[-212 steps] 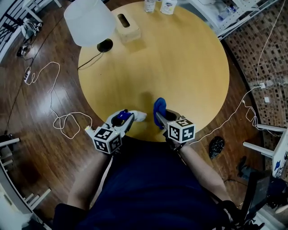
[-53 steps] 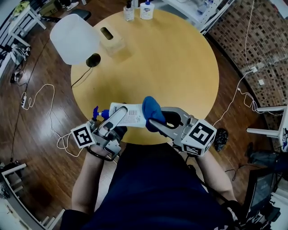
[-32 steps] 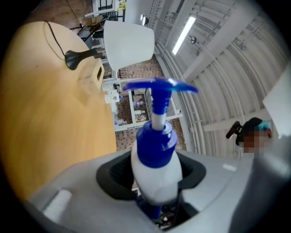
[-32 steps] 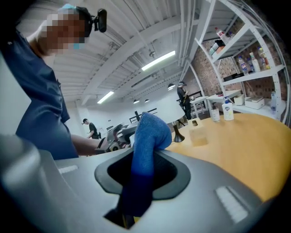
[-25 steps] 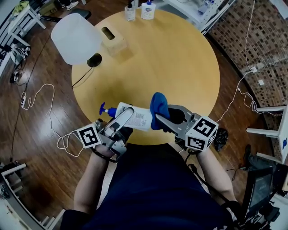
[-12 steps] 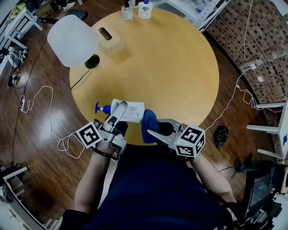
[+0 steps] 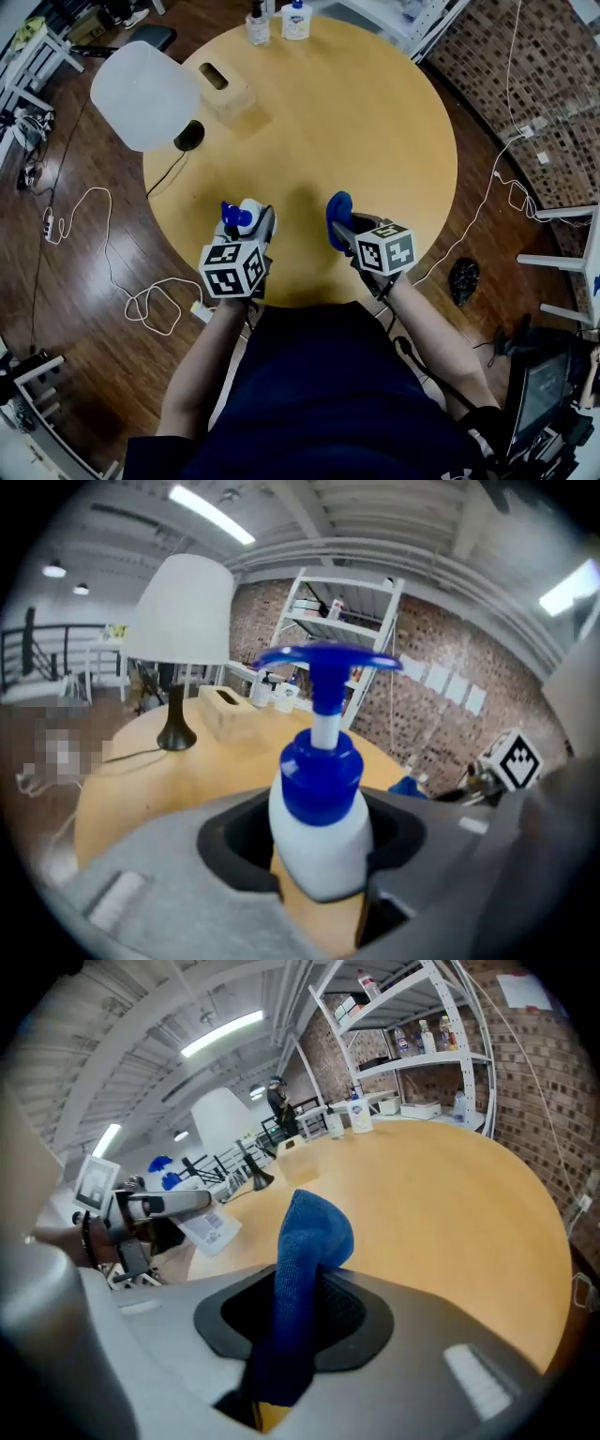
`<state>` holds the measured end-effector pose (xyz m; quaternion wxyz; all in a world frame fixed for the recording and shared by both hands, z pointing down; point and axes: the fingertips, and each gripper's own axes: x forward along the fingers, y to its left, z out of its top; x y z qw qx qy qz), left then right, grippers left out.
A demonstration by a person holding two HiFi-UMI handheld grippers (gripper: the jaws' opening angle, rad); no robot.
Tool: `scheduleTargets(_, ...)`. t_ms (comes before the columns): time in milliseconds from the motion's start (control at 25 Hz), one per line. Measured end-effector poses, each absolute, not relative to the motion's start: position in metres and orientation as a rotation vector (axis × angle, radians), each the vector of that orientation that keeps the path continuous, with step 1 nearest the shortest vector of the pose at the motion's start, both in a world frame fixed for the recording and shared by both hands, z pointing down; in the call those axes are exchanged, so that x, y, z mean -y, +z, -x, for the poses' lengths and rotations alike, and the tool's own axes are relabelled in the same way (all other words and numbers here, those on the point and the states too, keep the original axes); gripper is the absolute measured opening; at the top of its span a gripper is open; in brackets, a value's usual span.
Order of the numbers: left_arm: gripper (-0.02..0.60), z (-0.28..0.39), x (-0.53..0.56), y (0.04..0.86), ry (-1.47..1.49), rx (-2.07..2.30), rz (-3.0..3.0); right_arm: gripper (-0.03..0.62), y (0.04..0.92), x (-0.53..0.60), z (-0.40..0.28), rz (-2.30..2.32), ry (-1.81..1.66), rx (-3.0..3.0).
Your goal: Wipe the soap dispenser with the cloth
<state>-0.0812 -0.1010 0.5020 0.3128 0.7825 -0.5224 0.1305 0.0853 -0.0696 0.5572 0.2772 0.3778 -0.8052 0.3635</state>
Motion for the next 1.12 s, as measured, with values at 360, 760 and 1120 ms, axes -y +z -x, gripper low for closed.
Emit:
scheduleTargets(360, 0.202, 0.112, 0.130, 0.563, 0.701, 1.512, -2.007, 0.101, 0.639, 0.118, -0.105, -1.139, 0.929, 1.836)
scheduleTargets(760, 0.213, 0.093, 0.119, 0.582, 0.770, 1.431, -2.011, 0.107, 0.656, 0.108, -0.112, -1.097, 0.933, 1.792)
scheduleTargets(1120, 0.320, 0.101, 0.085, 0.571, 0.664, 1.365, -1.999, 0.229, 0.621, 0.095, -0.134, -1.224, 1.018, 1.929)
